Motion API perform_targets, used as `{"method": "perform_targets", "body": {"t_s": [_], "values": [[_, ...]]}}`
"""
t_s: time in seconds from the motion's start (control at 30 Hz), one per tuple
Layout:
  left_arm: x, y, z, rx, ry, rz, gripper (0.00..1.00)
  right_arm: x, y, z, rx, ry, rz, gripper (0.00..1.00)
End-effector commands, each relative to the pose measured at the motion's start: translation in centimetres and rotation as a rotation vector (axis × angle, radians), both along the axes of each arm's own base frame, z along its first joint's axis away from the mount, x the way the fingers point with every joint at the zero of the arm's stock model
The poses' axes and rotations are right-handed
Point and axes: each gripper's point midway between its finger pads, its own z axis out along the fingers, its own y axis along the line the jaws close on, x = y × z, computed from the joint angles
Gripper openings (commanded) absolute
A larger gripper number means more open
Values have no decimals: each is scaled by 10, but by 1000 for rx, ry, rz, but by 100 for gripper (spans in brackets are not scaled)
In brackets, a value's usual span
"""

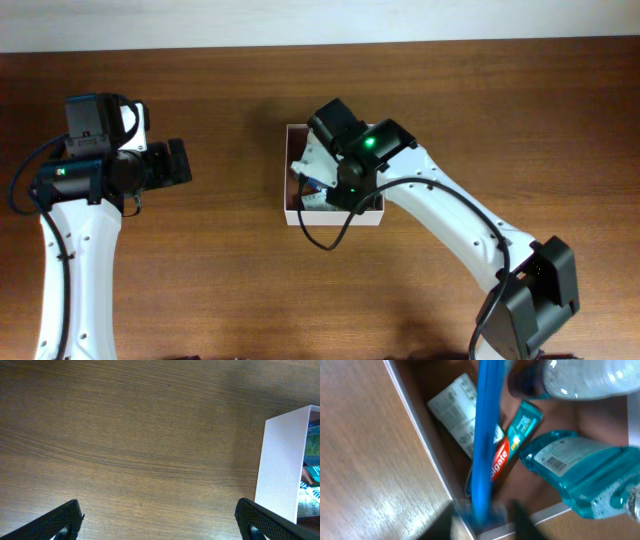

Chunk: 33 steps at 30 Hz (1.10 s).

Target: Pack container

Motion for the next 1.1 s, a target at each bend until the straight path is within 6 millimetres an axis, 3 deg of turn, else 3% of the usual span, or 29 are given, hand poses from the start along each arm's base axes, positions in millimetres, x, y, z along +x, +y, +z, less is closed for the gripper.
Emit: {"method": "perform_targets", "body": {"t_s": [0.0,0.17,0.3,0.4,0.5,0.63,1.07], "values": [[1,0,8,-8,-26,4,100,3,-3,11,3,-20,-26,99],[1,0,8,-8,-26,4,100,16,-13,70,180,-110,-358,99],[1,0,8,-8,-26,4,100,15,-57,120,314,-168,-643,99],[1,0,8,-8,-26,3,100,6,-102,153,396,-216,-839,99],[1,0,8,-8,-26,4,100,-8,-134,175,438,-262,-931,99],[1,0,8,-8,-26,3,100,-23,-154,192,462,-304,-971,99],[1,0,8,-8,-26,4,100,-22,-153,186,447,-289,-973,99]]}}
